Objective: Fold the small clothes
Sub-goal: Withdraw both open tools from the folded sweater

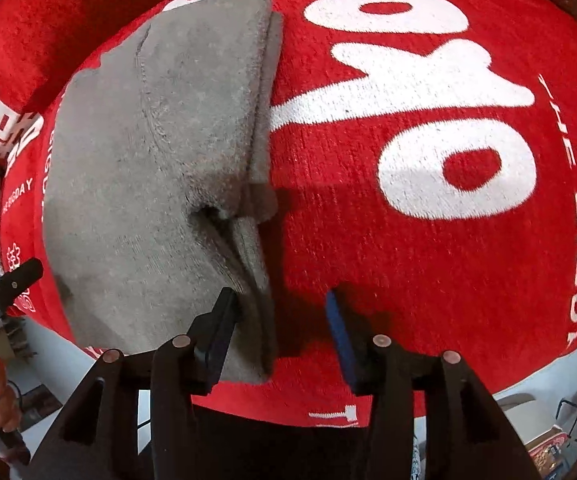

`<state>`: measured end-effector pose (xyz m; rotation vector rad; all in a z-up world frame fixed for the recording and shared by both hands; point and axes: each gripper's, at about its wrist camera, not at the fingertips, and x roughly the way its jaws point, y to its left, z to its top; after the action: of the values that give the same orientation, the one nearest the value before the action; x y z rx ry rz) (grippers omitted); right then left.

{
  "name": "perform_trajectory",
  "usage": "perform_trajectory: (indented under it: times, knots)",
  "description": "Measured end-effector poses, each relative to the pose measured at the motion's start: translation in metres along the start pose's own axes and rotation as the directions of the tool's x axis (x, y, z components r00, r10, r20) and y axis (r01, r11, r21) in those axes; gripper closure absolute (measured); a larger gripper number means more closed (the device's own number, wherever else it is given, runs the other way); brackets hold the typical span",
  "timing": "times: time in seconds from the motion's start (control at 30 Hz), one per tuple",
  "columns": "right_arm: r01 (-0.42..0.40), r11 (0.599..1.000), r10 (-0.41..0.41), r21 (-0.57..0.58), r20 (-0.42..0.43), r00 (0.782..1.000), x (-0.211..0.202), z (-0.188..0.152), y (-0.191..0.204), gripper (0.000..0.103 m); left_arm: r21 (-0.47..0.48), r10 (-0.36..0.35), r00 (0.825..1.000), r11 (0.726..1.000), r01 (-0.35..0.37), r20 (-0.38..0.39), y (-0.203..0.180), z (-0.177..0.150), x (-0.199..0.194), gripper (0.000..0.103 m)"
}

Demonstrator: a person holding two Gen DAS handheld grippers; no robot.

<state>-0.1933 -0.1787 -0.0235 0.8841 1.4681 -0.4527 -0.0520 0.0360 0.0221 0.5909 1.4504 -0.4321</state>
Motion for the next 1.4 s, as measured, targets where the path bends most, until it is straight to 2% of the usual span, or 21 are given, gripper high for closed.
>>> perform_trajectory:
  times: [0.23,0.4,0.5,0.6,0.77,0.87,1.03,1.2,1.3,1.4]
  knots:
    - [-0.023,0.999,0.023,0.042,-0.007,1.0,-0.014,0.0,-0.011,0.054,0.008,-0.033,0.999,0.999,0.033,-0.019,-0.005,-0.002,-0.001,0.0]
    - [-0.13,0.987,0.121,0.099,0.09,0.989,-0.038,0.006,-0.013,0.052,0.007,-0.04,0.999,0.999,0.04,-0.027,-0.007,-0.003,-0.001,0.0]
    - [-0.19,0.972,0.173,0.14,0.123,0.977,-0.043,0.016,-0.013,0.052,0.005,-0.047,0.998,0.999,0.047,-0.031,-0.007,-0.002,-0.003,0.0]
    - [-0.216,0.961,0.196,0.175,0.125,0.973,-0.04,0.027,-0.013,0.052,0.01,-0.045,0.999,0.999,0.045,-0.029,-0.008,-0.003,-0.005,0.0]
    - [-0.113,0.977,0.105,0.18,0.056,0.993,-0.021,0.041,-0.002,0.052,0.016,-0.045,0.998,0.999,0.046,-0.037,-0.011,-0.004,-0.008,0.0]
    - [-0.102,0.978,0.095,0.182,0.047,0.994,-0.024,0.041,-0.004,0.048,0.018,-0.056,0.998,0.998,0.057,-0.038,-0.01,-0.003,-0.014,0.0]
    - [-0.064,0.995,0.06,0.074,0.052,0.997,-0.047,0.035,0.013,0.045,0.037,-0.06,0.998,0.997,0.061,-0.029,-0.014,-0.002,-0.027,0.0]
    - [-0.031,0.999,0.032,-0.011,0.062,0.998,-0.068,0.025,0.033,0.034,0.049,-0.073,0.997,0.996,0.074,-0.014,-0.017,-0.003,-0.044,0.0]
    - [-0.001,0.999,0.005,-0.048,0.079,0.997,-0.081,0.017,0.043,0.024,0.053,-0.083,0.997,0.995,0.084,-0.003,-0.018,-0.003,-0.055,0.0]
    - [0.038,0.996,-0.03,-0.078,0.108,0.994,-0.093,0.012,0.053,0.022,0.06,-0.089,0.996,0.994,0.088,0.007,-0.018,-0.003,-0.063,0.0]
